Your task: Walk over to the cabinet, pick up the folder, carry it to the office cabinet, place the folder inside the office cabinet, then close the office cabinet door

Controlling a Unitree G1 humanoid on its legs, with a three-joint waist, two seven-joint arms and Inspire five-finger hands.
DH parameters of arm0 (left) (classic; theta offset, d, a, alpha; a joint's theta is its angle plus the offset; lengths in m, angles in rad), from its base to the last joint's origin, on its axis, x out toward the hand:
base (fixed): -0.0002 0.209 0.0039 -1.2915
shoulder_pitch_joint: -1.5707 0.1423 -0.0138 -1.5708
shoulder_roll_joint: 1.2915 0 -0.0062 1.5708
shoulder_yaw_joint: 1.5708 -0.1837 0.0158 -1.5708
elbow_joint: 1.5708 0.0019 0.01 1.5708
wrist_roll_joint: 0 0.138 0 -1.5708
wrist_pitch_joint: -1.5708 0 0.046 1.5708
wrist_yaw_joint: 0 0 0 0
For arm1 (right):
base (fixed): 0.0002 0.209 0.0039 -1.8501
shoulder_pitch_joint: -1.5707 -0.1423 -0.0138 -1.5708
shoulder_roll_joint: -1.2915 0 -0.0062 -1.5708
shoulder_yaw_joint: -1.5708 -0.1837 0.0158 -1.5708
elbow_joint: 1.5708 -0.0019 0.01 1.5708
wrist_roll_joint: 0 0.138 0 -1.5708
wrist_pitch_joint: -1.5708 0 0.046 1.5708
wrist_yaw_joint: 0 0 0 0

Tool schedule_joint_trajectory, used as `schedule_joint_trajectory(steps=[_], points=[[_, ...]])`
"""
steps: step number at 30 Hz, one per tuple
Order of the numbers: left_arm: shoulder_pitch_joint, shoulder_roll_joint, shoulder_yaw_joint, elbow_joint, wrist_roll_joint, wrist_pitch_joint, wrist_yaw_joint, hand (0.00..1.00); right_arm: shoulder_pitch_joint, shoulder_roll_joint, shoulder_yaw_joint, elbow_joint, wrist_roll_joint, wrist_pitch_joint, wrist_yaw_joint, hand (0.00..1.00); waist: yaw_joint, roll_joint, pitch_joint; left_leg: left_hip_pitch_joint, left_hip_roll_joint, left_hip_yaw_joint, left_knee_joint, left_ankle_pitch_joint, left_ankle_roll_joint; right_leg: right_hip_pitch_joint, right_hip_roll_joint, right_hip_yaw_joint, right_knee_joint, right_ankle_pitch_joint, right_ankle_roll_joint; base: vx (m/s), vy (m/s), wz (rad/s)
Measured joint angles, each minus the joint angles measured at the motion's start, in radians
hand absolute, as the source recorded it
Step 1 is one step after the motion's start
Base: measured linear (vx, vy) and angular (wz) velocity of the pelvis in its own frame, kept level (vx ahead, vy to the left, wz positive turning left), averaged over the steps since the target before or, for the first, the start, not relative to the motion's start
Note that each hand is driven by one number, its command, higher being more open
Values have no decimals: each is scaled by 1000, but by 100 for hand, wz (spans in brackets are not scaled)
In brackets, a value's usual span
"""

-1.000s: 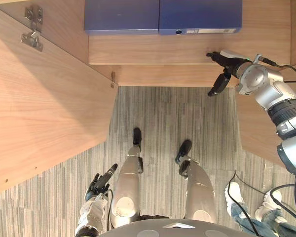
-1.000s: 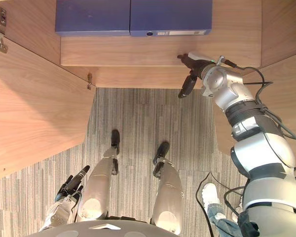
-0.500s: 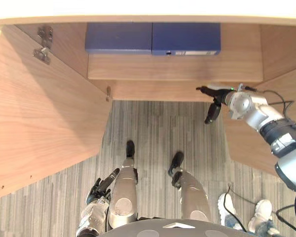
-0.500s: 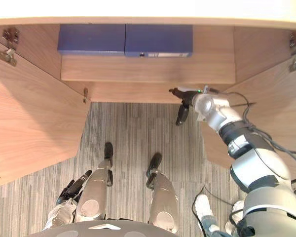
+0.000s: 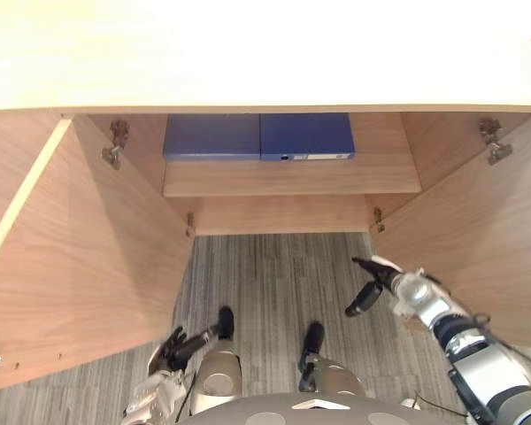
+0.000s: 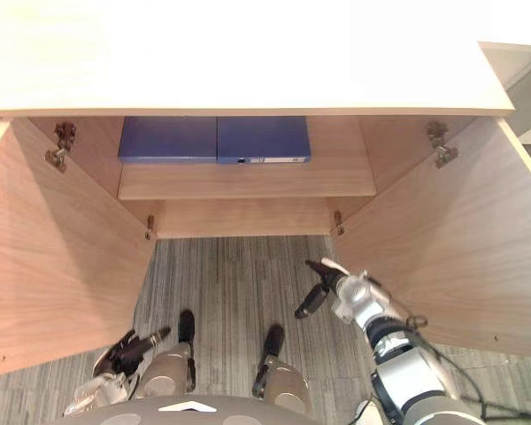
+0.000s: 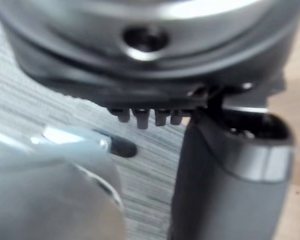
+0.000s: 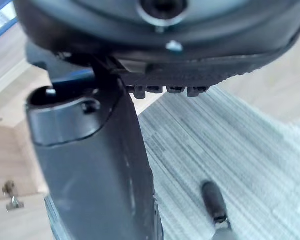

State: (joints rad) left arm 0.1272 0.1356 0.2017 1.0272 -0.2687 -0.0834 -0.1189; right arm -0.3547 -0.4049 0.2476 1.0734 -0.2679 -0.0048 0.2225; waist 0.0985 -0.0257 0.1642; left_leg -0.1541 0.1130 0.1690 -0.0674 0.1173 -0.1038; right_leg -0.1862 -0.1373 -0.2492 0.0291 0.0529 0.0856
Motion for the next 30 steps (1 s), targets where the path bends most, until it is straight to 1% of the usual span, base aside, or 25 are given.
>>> schedule_joint_trajectory(steps=[1, 2, 4, 5, 7, 8, 11, 12, 14, 15, 16, 18, 19, 21, 22, 24, 25, 27, 29, 30], points=[[1, -2, 1, 16, 12, 2, 9, 100, 34, 42, -103, 27, 0, 5, -36, 100, -3, 1, -7, 17, -5, 1, -16, 2, 3, 8, 0, 10, -11, 5, 2, -4, 48, -12], [1, -2, 1, 21, 15, 2, 11, 100, 44, 61, -145, 39, 0, 11, -54, 100, -8, 1, -7, 21, -5, 0, -16, 2, 3, 16, 0, 10, -16, 7, 3, 10, 31, -7], [-2, -4, 3, 24, 56, 2, 27, 100, 98, 143, -332, 81, 3, 23, -135, 100, -24, -10, -36, 29, -7, -1, -17, 1, -2, 32, 1, 9, -32, 10, 4, 33, 17, 3], [-3, -5, 5, 24, 58, 2, 28, 100, 105, 153, -354, 84, 4, 23, -144, 100, -25, -12, -41, 29, -8, -1, -17, 0, -2, 33, 1, 9, -34, 11, 5, 50, 6, 0], [-7, -14, 23, 24, 88, 1, 42, 100, 152, 213, -499, 108, 58, 38, -207, 100, -35, -18, -72, 32, -10, 0, -18, -3, 1, 39, 0, 9, -41, 12, 7, 65, 2, -1], [-10, -19, 36, 26, 102, 1, 53, 100, 176, 248, -563, 114, 101, 47, -243, 100, -48, -19, -74, 47, -13, 0, -18, -5, 4, 59, -1, 9, -49, 15, 11, 80, 0, 0], [-22, -22, 43, 47, 164, 1, 89, 100, 241, 314, -622, 114, 167, 53, -304, 100, -62, -16, -88, 73, -15, 8, -21, -13, 3, 85, -2, 14, -60, 19, 9, 59, 2, -7], [-27, -25, 42, 54, 189, 0, 104, 100, 265, 340, -632, 114, 167, 57, -325, 100, -71, -14, -95, 78, -16, 13, -21, -17, 2, 90, -1, 18, -66, 20, 9, 46, -2, -9], [-43, -29, 41, 73, 209, 1, 124, 100, 302, 373, -642, 113, 180, 56, -347, 100, -76, -11, -98, 93, -16, 24, -21, -23, 1, 100, -1, 29, -69, 19, 9, 35, -4, -16], [-47, -34, 40, 78, 238, 1, 146, 100, 323, 393, -673, 107, 245, 55, -371, 100, -77, -7, -109, 99, -16, 32, -22, -28, 2, 102, -1, 36, -70, 19, 9, 25, -5, -19], [-50, -38, 37, 81, 248, 0, 157, 100, 337, 392, -689, 108, 278, 50, -386, 100, -80, -5, -115, 101, -17, 36, -22, -30, 2, 102, -2, 37, -71, 19, 9, 25, 0, -16], [-58, -43, 14, 87, 253, -2, 185, 100, 354, 406, -731, 109, 366, 21, -437, 100, -89, -5, -119, 120, -19, 43, -22, -35, 2, 119, -3, 45, -75, 18, 10, 22, 0, -9], [-62, -44, 4, 92, 267, -2, 193, 100, 362, 414, -749, 109, 415, 5, -454, 100, -99, -9, -122, 129, -18, 44, -22, -38, 0, 129, -2, 45, -81, 17, 9, 0, 0, 0], [-65, -45, -17, 101, 278, -3, 205, 100, 374, 420, -749, 109, 460, -8, -464, 100, -107, -11, -133, 133, -18, 46, -22, -39, -1, 133, -1, 46, -85, 14, 12, 7, -6, -4], [-75, -48, -47, 113, 277, -3, 211, 100, 383, 421, -750, 111, 485, -17, -471, 100, -107, -14, -141, 138, -18, 54, -22, -44, -3, 134, -1, 54, -85, 15, 12, 12, -8, -12], [-84, -53, -74, 125, 277, -3, 215, 100, 386, 421, -749, 111, 490, -22, -472, 100, -107, -14, -142, 148, -18, 67, -22, -48, -1, 136, -1, 67, -84, 15, 12, -2, 1, -22], [-85, -54, -102, 126, 278, -4, 215, 100, 386, 421, -748, 110, 490, -24, -471, 100, -112, -14, -143, 160, -18, 81, -22, -54, -2, 136, 0, 82, -84, 15, 12, -10, 2, -29], [-85, -52, -125, 134, 285, -4, 220, 100, 386, 420, -748, 110, 490, -25, -472, 100, -120, -11, -146, 174, -17, 103, -22, -62, -2, 137, 2, 102, -84, 15, 13, -3, -2, -30], [-85, -52, -130, 142, 291, -4, 224, 100, 385, 420, -747, 109, 490, -25, -472, 100, -128, -7, -147, 182, -16, 121, -18, -74, -11, 138, 4, 121, -83, 16, 13, 21, 2, -30], [-86, -52, -132, 142, 295, -4, 224, 100, 386, 420, -747, 109, 490, -25, -472, 100, -129, -7, -147, 186, -16, 132, -17, -77, -10, 136, 6, 132, -83, 20, 10, 34, 1, -28]])
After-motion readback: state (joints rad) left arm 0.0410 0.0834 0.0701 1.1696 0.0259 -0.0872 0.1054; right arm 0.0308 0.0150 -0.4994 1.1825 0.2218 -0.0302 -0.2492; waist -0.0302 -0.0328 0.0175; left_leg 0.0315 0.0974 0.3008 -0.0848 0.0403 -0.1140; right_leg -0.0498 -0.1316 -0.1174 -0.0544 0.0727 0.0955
